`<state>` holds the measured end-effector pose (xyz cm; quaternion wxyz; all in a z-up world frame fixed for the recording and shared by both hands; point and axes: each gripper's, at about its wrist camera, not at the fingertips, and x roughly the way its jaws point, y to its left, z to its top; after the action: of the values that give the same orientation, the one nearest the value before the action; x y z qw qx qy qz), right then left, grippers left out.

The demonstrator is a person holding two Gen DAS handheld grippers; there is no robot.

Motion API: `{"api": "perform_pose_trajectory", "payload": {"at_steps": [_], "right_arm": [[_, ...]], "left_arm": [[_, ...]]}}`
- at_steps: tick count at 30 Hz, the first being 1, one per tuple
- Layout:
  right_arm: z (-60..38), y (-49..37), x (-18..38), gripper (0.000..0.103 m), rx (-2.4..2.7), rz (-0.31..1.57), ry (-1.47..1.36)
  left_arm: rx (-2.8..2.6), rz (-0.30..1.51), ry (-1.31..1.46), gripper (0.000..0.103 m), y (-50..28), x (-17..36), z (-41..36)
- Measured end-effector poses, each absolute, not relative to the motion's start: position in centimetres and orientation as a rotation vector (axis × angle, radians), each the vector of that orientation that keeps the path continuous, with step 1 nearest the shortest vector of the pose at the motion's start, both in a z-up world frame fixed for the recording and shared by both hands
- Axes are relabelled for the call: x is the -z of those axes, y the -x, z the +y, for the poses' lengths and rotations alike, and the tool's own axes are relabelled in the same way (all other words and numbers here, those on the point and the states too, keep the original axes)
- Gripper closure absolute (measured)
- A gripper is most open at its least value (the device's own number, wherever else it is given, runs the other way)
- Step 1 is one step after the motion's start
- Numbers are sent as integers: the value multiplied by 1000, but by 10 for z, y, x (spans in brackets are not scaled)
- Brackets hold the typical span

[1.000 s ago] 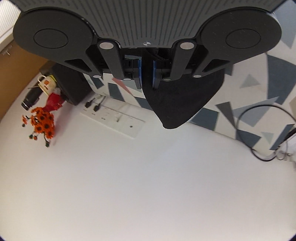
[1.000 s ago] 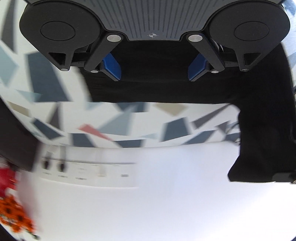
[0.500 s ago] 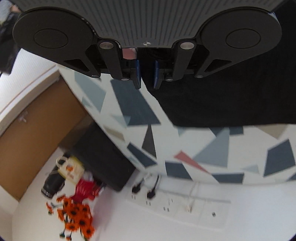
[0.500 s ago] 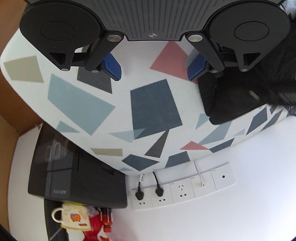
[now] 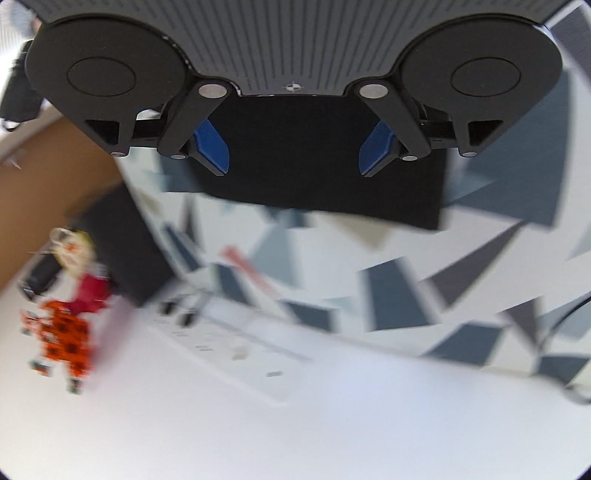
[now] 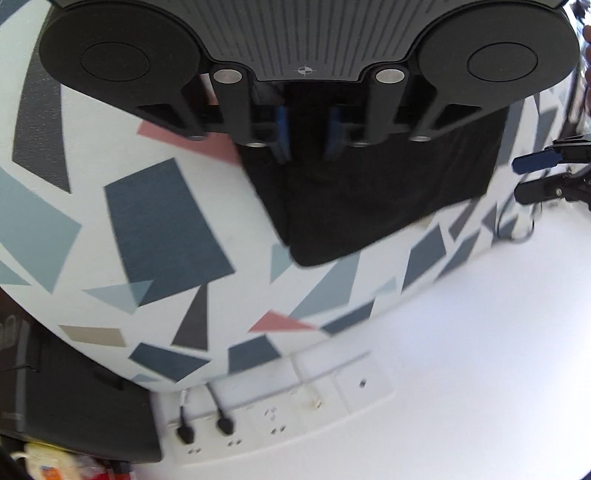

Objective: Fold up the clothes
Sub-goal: 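Press and smooth the folded sweatpants square with both open grippers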

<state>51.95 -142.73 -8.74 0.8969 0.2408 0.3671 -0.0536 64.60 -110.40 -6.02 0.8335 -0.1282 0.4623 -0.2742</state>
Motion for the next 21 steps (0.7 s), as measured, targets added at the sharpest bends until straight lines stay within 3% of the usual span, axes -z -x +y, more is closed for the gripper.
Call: {"api": "perform_pose_trajectory", "payload": {"at_steps": [4,8,11,13,16,18,21], "right_arm": [[-1413,-509,59,95,87,645,-349],[-1424,-514,74,94,141,756,-288],[-1435,-515,91,68,189,820,-307],[-1440,-510,87,23,225,777,-316],[-1454,-513,84,9,191,728,-417],[-1461,-524,91,7,177,754,-465],[-1465,-542,105,7,168,809,-489]], "left_arm": [[489,1052,258,24,-644,82,-1077],[483,1103,270,24,-643,97,-1068],[489,1128,261,24,-647,105,-1075],[497,1113,229,24,-647,106,-1082],[501,1099,172,19,-649,104,-1094],[502,1110,118,7,-651,103,-1106],[477,1128,24,1,-651,102,-1124]]}}
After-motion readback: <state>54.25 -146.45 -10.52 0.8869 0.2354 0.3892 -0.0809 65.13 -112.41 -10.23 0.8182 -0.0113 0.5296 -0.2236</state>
